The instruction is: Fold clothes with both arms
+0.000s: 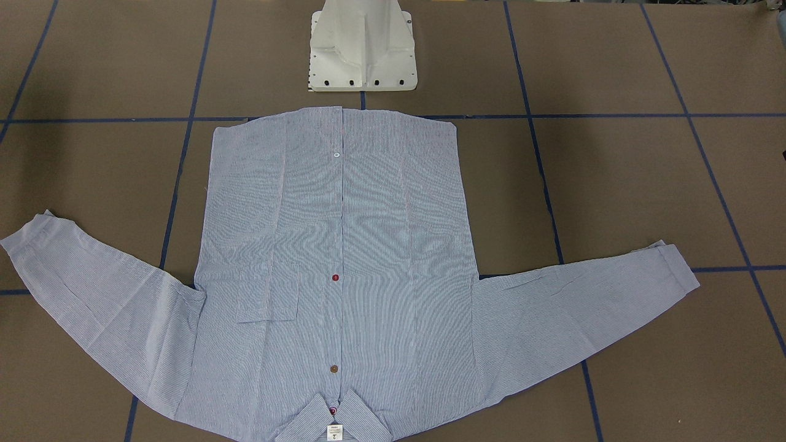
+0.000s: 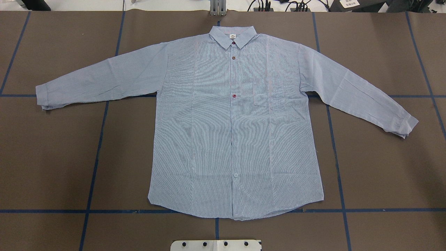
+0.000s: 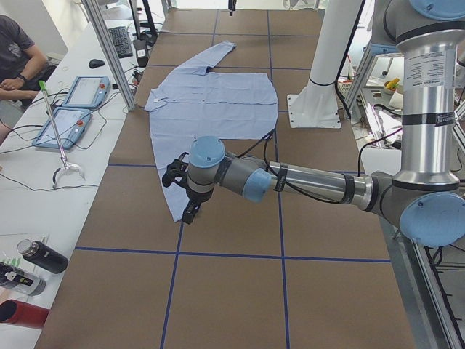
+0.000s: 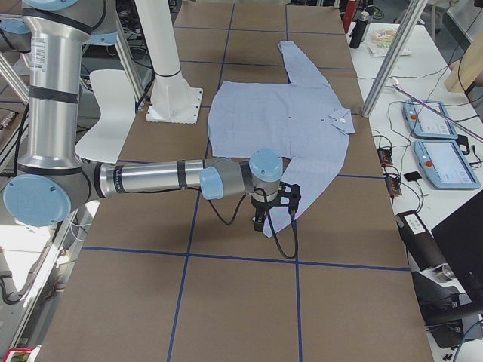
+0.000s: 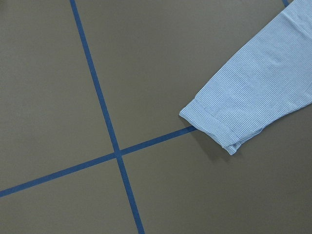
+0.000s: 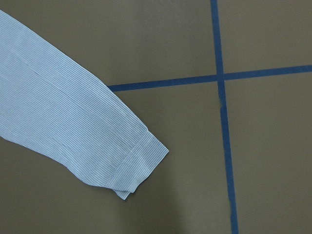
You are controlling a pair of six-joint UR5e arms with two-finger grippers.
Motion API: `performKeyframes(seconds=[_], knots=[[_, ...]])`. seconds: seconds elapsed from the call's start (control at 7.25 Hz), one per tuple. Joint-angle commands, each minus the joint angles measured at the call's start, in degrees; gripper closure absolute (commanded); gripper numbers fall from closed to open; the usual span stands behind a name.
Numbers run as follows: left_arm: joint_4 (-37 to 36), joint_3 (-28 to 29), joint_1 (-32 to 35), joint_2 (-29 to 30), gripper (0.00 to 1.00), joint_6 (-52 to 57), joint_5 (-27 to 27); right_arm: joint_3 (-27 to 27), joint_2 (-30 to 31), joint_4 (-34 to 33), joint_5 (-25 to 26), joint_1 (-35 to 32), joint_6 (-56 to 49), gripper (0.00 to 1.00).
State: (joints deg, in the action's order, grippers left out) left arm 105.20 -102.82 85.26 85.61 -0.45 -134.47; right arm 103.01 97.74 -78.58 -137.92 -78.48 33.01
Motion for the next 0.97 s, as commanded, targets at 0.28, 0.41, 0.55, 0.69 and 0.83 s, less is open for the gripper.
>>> performKeyframes(seconds=[0.28, 0.41, 0.55, 0.69, 0.83], knots=[[0.0, -0.4, 0.0, -0.1, 0.0, 0.3, 0.0, -10.2, -0.3, 26.0, 6.9, 11.0, 32.0, 0.02], [0.0, -0.4, 0.0, -0.1, 0.0, 0.3, 0.0, -11.9, -0.6, 30.0, 8.9, 14.1, 40.0, 0.08], [0.0, -0.5, 0.0, -0.1, 0.0, 0.3, -0.4, -13.3, -2.3, 30.8, 11.9, 16.7, 43.8, 0.1], [0.0, -0.4, 0.0, -0.1, 0.0, 0.3, -1.3, -15.1, -2.6, 31.4, 11.9, 17.1, 43.8, 0.13], [0.0, -0.4, 0.0, -0.1, 0.0, 0.4, -1.3, -14.9, -2.2, 31.6, 11.6, 17.1, 44.1, 0.17]])
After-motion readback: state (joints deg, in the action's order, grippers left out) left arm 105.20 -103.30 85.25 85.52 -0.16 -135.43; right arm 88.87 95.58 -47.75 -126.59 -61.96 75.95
